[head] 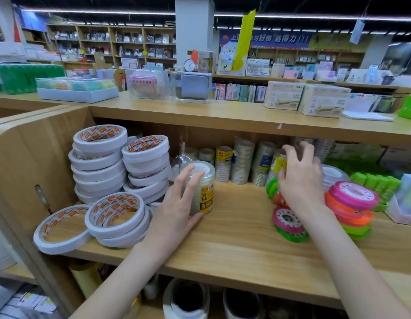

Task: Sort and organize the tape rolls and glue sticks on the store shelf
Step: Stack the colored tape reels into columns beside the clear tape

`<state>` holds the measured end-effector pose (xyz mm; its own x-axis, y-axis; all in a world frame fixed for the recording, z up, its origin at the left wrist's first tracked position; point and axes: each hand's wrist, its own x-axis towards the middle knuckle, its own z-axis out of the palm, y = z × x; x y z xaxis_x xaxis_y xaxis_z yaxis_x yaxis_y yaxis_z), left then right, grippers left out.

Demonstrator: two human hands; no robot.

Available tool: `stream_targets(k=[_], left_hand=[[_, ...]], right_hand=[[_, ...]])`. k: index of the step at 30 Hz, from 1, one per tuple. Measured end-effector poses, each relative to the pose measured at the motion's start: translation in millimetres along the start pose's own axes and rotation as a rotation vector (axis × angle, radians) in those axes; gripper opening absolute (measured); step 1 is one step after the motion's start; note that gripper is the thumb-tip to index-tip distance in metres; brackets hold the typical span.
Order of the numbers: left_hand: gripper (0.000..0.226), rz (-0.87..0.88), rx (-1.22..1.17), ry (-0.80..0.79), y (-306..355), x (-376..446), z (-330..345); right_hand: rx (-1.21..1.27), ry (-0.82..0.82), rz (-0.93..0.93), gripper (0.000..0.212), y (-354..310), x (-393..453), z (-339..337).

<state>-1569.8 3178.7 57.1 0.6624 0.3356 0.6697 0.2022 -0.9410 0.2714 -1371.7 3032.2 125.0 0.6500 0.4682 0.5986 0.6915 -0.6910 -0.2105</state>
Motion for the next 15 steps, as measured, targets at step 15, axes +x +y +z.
stream_targets(k=[15], left_hand=[[0.107,-0.079,0.086,0.108,10.4,1.0,1.5]], right_hand=[[0.360,0.083,-0.130,0.031,14.6,8.5,7.9]])
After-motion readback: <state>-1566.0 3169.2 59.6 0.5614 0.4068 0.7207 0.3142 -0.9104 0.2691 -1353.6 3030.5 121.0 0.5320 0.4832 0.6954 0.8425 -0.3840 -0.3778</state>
